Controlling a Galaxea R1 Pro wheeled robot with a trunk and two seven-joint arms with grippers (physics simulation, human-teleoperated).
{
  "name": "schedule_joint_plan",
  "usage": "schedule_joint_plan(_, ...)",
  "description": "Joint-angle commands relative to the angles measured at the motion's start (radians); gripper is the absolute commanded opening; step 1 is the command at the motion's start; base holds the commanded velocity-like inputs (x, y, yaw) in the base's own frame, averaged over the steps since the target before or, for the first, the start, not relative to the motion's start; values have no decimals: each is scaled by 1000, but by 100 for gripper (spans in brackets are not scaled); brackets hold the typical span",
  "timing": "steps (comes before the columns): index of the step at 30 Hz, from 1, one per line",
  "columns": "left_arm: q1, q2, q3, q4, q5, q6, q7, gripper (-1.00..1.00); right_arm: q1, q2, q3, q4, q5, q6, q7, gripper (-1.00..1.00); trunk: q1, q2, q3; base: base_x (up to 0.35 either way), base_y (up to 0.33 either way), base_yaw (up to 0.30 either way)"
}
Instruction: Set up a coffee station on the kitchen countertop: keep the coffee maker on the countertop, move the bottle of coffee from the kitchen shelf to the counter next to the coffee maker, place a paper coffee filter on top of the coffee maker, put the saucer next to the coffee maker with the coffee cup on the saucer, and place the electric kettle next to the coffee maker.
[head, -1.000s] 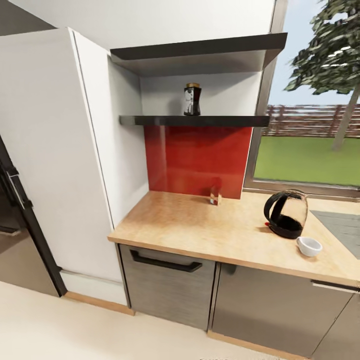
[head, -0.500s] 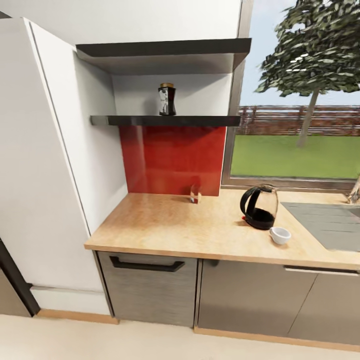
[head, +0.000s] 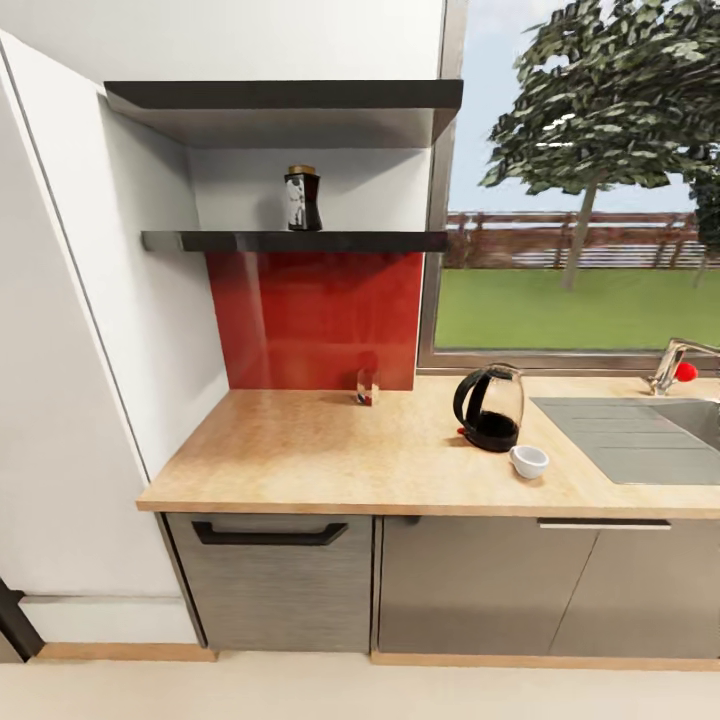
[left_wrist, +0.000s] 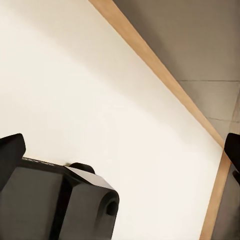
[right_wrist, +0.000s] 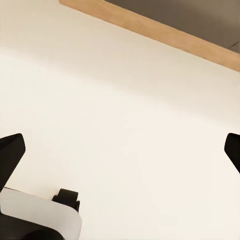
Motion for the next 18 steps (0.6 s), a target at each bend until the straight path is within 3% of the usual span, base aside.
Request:
schedule_joint_plan(1, -1, 0, -8, 0, 10, 4, -3, 100, -1, 0, 4, 0, 0, -3, 0, 100, 0, -1, -1, 0, 0, -15)
schedule_joint_plan(11, -1, 4, -15, -13, 10, 5, 20, 100, -1, 3, 1, 1, -1, -3, 0, 100, 0, -1, -1, 0, 0, -2)
schedule_joint_plan(13, -1, 5, -18, -63, 10, 8, 29, 100, -1, 3, 1, 1, -1, -3, 0, 100, 0, -1, -1, 0, 0, 0)
schedule_joint_plan(16, -1, 6, -26, -234, 10, 63, 32, 100, -1, 2, -1, 2, -1, -3, 0, 100, 0, -1, -1, 0, 0, 0)
schedule_joint_plan(17, -1, 6, -31, -284, 10, 91, 33, 100, -1, 2, -1, 3, -1, -3, 0, 100, 0, -1, -1, 0, 0, 0)
schedule_joint_plan(18, -1, 5, -44, -388, 10, 158, 34, 100, -1, 1, -1, 3, -1, -3, 0, 100, 0, -1, -1, 0, 0, 0)
